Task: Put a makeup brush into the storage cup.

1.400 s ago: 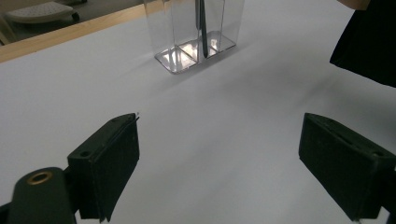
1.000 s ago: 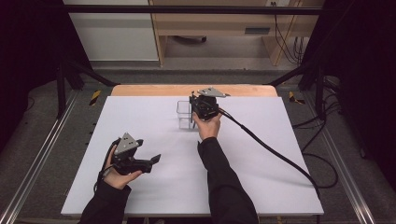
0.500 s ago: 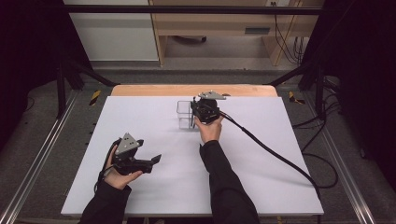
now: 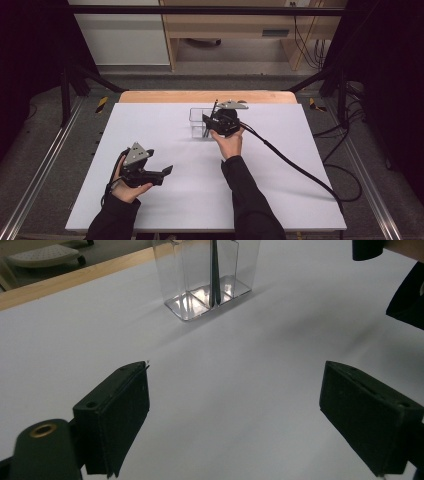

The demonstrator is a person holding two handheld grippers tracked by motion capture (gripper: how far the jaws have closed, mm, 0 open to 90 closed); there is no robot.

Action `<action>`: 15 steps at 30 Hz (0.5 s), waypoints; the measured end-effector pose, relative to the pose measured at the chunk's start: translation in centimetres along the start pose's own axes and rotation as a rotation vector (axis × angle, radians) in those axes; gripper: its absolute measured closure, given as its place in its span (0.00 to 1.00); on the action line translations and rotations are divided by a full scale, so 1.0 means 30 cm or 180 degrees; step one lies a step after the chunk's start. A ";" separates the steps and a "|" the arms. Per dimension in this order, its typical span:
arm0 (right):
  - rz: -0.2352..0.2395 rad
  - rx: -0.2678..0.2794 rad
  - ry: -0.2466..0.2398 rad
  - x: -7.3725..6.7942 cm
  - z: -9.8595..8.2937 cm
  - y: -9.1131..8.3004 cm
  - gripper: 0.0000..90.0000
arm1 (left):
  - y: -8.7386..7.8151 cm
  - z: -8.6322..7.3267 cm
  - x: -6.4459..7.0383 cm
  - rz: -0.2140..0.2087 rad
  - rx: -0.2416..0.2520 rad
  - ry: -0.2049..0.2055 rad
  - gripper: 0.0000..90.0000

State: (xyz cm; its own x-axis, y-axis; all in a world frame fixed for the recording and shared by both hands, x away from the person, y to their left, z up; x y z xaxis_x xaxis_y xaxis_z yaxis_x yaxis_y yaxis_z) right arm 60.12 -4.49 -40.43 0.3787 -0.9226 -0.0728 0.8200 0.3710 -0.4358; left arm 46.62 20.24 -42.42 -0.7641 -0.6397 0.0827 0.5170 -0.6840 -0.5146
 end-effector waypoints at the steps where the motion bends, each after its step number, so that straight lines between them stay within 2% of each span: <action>1: 0.0011 -0.0001 -0.0014 0.000 0.003 -0.011 0.61 | -0.001 0.001 -0.001 0.0000 0.0004 -0.0002 0.13; 9: 0.0117 0.0114 -0.0097 0.005 0.009 -0.108 0.44 | -0.009 0.004 -0.002 -0.0001 0.0055 -0.0015 0.13; 15: 0.0217 0.0143 -0.0123 0.028 -0.002 -0.169 0.33 | -0.014 0.006 -0.002 -0.0013 0.0086 -0.0011 0.12</action>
State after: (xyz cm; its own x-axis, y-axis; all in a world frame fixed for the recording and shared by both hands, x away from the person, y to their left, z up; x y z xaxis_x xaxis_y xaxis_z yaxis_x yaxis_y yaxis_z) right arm 56.24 -7.17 -38.34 0.4500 -0.8906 -0.0661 0.8098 0.4381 -0.3903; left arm 46.52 20.50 -42.07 -0.7649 -0.6381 0.0877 0.5241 -0.6958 -0.4911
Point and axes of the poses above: each handheld gripper's, and its own axes: y roughly forward along the jaws, z roughly out of its top, x roughly to its right, the point moved 3 cm from there along y, roughly forward along the jaws, and after that the axes turned 10 degrees about -z, right-handed, at the moved point
